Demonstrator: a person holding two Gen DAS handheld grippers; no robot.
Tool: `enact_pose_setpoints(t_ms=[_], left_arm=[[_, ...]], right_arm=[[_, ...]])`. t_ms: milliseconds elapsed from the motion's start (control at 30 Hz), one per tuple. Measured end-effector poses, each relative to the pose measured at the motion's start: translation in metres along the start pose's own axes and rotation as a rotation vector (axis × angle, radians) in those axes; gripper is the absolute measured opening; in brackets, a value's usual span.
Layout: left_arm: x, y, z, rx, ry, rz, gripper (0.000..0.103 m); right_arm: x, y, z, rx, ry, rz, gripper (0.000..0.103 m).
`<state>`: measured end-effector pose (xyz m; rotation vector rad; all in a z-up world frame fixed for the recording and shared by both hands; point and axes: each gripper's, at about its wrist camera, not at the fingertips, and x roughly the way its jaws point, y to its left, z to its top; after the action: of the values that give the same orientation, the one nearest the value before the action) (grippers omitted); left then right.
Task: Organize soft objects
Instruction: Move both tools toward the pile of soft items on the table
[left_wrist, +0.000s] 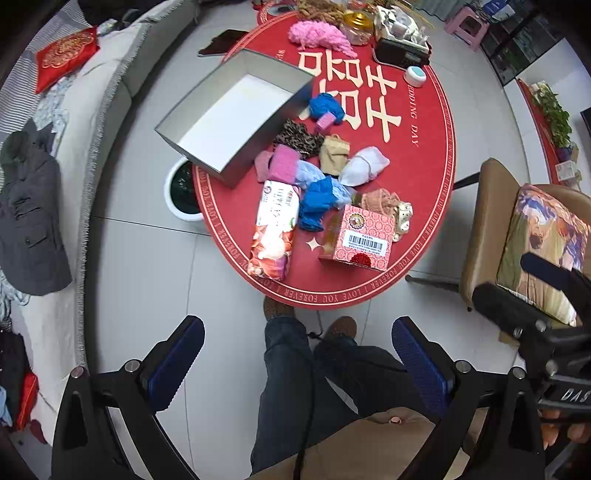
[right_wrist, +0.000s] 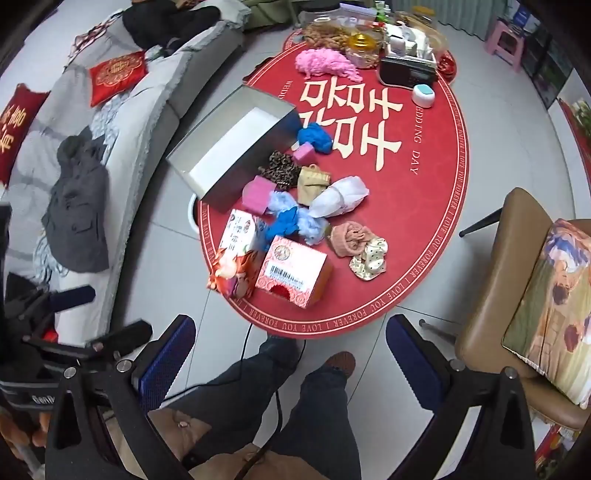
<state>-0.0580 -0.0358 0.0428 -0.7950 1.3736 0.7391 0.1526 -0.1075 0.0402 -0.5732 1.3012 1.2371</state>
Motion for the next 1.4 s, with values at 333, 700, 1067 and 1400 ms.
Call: enact_pose_setpoints(t_ms=[333, 700, 1067, 1400], left_arm=[[-0.015, -0.016, -0.008, -0.011, 0.017, 0.07, 0.102], [-0.003, -0.026, -0.006, 0.069, 0.051, 0.128, 0.102], [0.015, 0.004, 0.072, 0.168, 0.073, 0.098, 0.102], [0.079, 0.047, 0.127, 0.239, 0.198, 0.053, 0.102]], right_arm=[[-0.007, -0.023, -0.017, 0.063, 0.031, 0.055, 0.103], [0.006, -0.041, -0.012, 0.172, 0.051, 0.072, 0.103], [0.041, -0.032, 0.042, 0.309, 0.064, 0.04, 0.103], [0.079, -0.037, 0.061, 0.454, 0.182, -0.099, 0.103]])
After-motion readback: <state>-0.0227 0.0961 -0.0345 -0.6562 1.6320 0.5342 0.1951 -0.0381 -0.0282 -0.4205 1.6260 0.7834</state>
